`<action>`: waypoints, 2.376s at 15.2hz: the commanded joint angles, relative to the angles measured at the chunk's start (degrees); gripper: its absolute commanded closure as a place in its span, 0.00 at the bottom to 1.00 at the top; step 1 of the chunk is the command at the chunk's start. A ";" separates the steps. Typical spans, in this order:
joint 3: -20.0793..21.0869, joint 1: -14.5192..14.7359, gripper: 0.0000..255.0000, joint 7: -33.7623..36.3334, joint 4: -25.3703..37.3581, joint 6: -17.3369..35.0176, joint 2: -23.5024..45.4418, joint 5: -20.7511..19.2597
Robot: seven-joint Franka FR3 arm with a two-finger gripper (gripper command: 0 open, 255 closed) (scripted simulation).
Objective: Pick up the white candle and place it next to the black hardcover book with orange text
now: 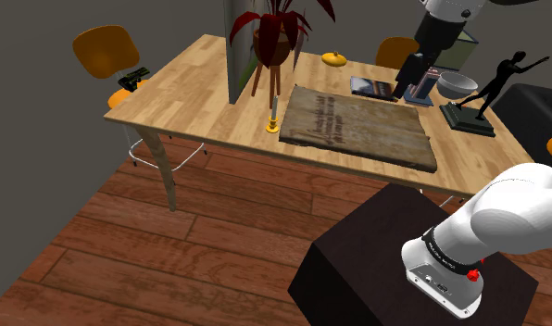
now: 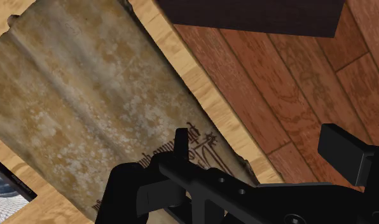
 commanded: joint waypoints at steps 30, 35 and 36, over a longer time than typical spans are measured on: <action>5.80 3.28 0.00 11.70 42.00 21.54 62.63 -0.21; 5.71 3.68 0.00 12.13 44.55 23.03 66.61 -0.54; 5.69 3.69 0.00 12.16 44.15 23.68 66.88 -0.58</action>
